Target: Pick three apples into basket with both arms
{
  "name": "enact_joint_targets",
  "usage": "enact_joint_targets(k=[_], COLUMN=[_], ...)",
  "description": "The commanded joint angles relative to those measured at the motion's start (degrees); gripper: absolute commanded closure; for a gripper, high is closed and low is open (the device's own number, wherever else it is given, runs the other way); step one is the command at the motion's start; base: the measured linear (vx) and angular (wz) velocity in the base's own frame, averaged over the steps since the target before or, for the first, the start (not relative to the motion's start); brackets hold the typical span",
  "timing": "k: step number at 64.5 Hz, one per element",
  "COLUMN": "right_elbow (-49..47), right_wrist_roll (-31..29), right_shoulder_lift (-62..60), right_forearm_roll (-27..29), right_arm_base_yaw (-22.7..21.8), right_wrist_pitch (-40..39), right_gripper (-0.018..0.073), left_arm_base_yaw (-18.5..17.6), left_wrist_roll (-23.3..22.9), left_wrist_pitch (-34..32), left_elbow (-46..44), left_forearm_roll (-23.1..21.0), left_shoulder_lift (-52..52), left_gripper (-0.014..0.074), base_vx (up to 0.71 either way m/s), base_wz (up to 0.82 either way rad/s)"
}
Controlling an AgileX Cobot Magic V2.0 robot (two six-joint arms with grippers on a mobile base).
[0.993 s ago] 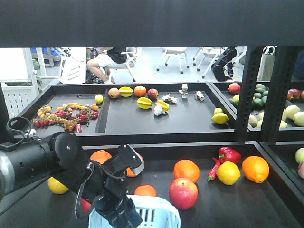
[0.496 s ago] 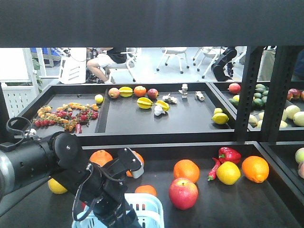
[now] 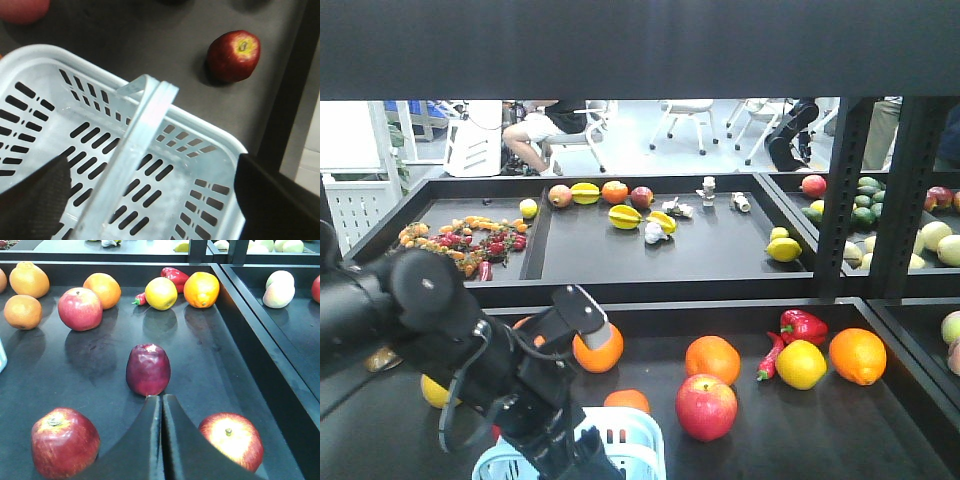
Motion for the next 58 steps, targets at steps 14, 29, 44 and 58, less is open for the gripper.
enact_joint_targets(k=[14, 29, 44, 58], right_elbow=[-0.1, -0.1, -0.1, -0.1], right_wrist_roll=[0.0, 0.0, 0.0, 0.0], right_shoulder_lift=[0.4, 0.4, 0.4, 0.4], right_forearm_roll=[-0.6, -0.6, -0.6, -0.6], right_arm_base_yaw=[-0.1, -0.1, -0.1, -0.1], right_wrist_pitch=[-4.0, -4.0, -4.0, -4.0], right_gripper=[0.0561, 0.0561, 0.0561, 0.0561], left_arm_base_yaw=[-0.3, -0.3, -0.3, -0.3], left_wrist_roll=[-0.7, -0.7, -0.7, -0.6], left_wrist_pitch=[3.3, 2.3, -1.7, -1.6], left_elbow=[-1.6, -1.6, -1.6, -1.6], left_forearm_roll=[-2.6, -2.9, -2.6, 0.6], left_shoulder_lift=[-12.9, -25.0, -35.7, -38.2], left_gripper=[0.0106, 0.0321, 0.0564, 0.0604], base_vx=[0.0, 0.0, 0.0, 0.0], base_wz=[0.0, 0.0, 0.0, 0.0])
